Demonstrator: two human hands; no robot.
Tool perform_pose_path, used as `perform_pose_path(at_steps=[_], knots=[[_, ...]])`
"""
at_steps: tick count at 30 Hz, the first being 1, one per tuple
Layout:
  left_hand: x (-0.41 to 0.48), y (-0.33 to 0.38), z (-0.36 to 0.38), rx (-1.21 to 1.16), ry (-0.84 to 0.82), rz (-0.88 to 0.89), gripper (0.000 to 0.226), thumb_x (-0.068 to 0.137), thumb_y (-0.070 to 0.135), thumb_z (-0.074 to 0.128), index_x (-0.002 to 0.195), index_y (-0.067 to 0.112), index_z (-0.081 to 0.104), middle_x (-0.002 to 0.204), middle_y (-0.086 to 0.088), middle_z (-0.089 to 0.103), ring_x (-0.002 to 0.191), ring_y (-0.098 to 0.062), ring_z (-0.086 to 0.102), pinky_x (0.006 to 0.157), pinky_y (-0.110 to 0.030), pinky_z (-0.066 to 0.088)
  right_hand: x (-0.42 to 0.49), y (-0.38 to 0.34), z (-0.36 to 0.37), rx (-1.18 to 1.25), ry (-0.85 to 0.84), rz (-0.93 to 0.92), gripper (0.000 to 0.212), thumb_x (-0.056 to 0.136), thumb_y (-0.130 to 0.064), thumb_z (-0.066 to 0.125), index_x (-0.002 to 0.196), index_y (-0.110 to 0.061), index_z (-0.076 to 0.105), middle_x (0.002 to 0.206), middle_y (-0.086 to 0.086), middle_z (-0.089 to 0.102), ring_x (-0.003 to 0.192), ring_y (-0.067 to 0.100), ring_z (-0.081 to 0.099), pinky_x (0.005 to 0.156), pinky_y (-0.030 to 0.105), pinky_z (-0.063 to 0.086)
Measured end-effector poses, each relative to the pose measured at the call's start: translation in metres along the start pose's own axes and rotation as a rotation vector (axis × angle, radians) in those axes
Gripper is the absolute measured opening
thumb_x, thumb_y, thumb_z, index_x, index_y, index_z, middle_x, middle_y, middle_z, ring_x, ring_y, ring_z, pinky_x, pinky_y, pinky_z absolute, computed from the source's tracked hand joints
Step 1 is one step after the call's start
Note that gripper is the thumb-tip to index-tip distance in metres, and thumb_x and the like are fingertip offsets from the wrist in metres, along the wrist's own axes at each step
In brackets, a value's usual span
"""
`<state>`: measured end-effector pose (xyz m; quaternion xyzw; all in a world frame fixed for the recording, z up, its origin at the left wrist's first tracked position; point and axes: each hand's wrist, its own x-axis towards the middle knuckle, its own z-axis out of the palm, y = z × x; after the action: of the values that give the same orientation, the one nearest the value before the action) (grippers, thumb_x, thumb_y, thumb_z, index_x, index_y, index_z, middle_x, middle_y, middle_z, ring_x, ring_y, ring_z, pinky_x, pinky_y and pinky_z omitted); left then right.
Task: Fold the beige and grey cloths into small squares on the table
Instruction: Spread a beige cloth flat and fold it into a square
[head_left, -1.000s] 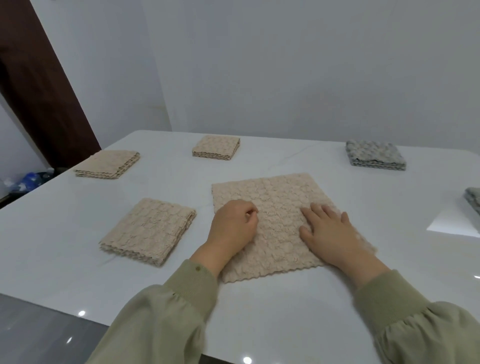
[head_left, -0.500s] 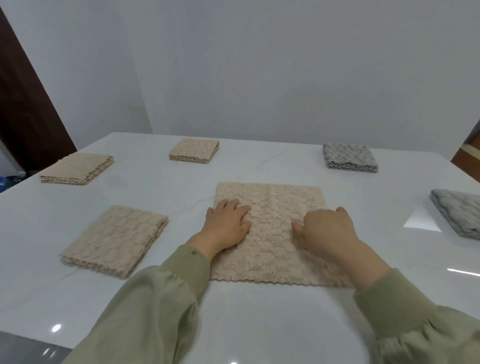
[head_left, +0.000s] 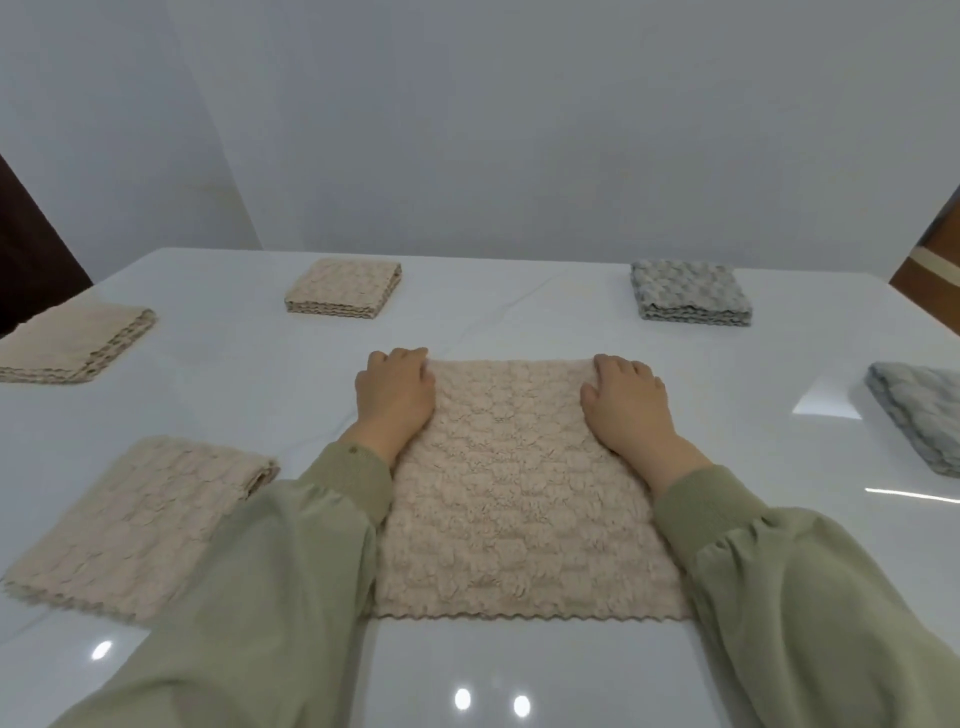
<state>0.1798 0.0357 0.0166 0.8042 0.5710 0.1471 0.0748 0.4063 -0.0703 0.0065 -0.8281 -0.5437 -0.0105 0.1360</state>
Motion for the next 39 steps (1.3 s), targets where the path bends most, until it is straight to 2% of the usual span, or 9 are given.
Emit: perform_pose_path(at_steps=[7,12,15,20,23,27,30,34,39], knots=[[0.006,-0.013,0.007,-0.11,0.057,-0.058,0.034,0.094,0.028,0.048,0.126,0.021,0.058,0.122,-0.006,0.057,0.119,-0.028,0.04,0.093,-0.039,0.034,0.008,0.009,-0.001,0.191,0.065,0.045,0.049,0.09,-0.024,0.051,0.137,-0.01,0.044,0.131,0.013,0.05,0.121,0.034,0.04,0.098,0.04,0.034],[0.005,-0.014,0.005,-0.383,0.18,-0.057,0.016,0.086,0.012,0.058,0.074,0.023,0.06,0.079,0.008,0.06,0.091,-0.024,0.054,0.076,-0.04,0.046,0.014,0.007,-0.001,0.28,0.132,0.084,0.016,0.082,-0.012,0.054,0.093,-0.009,0.064,0.095,0.009,0.058,0.097,0.031,0.047,0.072,0.035,0.037],[0.004,-0.013,0.005,-0.447,0.233,-0.097,0.015,0.083,0.008,0.061,0.073,0.019,0.061,0.076,0.006,0.06,0.084,-0.021,0.056,0.071,-0.036,0.047,0.013,0.01,-0.006,0.357,0.188,0.121,0.017,0.073,0.004,0.051,0.081,-0.011,0.056,0.085,0.003,0.051,0.091,0.029,0.047,0.067,0.032,0.031],[0.003,-0.015,0.004,-0.495,0.31,-0.21,0.005,0.08,0.021,0.07,0.08,0.016,0.068,0.078,0.0,0.063,0.078,-0.018,0.057,0.065,-0.028,0.04,0.012,0.018,-0.013,0.458,0.221,0.148,0.034,0.076,0.007,0.048,0.097,-0.008,0.071,0.097,0.009,0.066,0.097,0.027,0.057,0.075,0.03,0.043],[0.0,-0.014,0.0,-0.537,0.33,-0.254,0.008,0.079,0.025,0.071,0.076,0.02,0.067,0.066,0.002,0.061,0.07,-0.018,0.059,0.058,-0.026,0.038,0.014,0.019,-0.02,0.446,0.254,0.151,0.026,0.076,0.002,0.052,0.082,-0.011,0.074,0.084,0.008,0.066,0.085,0.026,0.057,0.066,0.031,0.042],[-0.007,-0.011,-0.007,-0.636,0.353,-0.284,0.006,0.08,0.023,0.069,0.076,0.02,0.066,0.068,0.002,0.063,0.07,-0.02,0.061,0.056,-0.024,0.043,0.013,0.02,-0.028,0.474,0.245,0.187,0.032,0.083,-0.013,0.057,0.052,-0.008,0.05,0.052,0.008,0.049,0.06,0.028,0.048,0.05,0.03,0.032],[-0.015,-0.001,-0.014,-0.858,0.391,-0.23,0.008,0.084,0.021,0.064,0.077,0.025,0.065,0.071,0.003,0.069,0.07,-0.014,0.065,0.064,-0.028,0.051,0.004,0.014,-0.04,0.653,0.347,0.15,0.026,0.082,-0.005,0.051,0.058,-0.009,0.061,0.059,0.004,0.062,0.061,0.019,0.058,0.059,0.029,0.044],[-0.028,0.013,-0.024,-1.15,0.389,-0.121,0.011,0.088,0.015,0.061,0.089,0.019,0.071,0.09,0.002,0.071,0.091,-0.011,0.066,0.082,-0.021,0.052,-0.013,0.005,-0.059,0.98,0.517,0.019,0.034,0.087,0.0,0.042,0.105,-0.019,0.063,0.09,-0.008,0.062,0.063,-0.006,0.05,0.059,0.007,0.038],[-0.041,0.003,-0.015,-1.226,0.211,-0.345,0.013,0.084,0.025,0.067,0.077,0.017,0.075,0.084,-0.001,0.073,0.088,-0.02,0.068,0.084,-0.035,0.055,-0.03,0.016,-0.033,0.832,0.358,0.143,0.032,0.091,-0.028,0.039,0.095,-0.013,0.067,0.095,0.004,0.066,0.091,0.018,0.057,0.078,0.026,0.041]])
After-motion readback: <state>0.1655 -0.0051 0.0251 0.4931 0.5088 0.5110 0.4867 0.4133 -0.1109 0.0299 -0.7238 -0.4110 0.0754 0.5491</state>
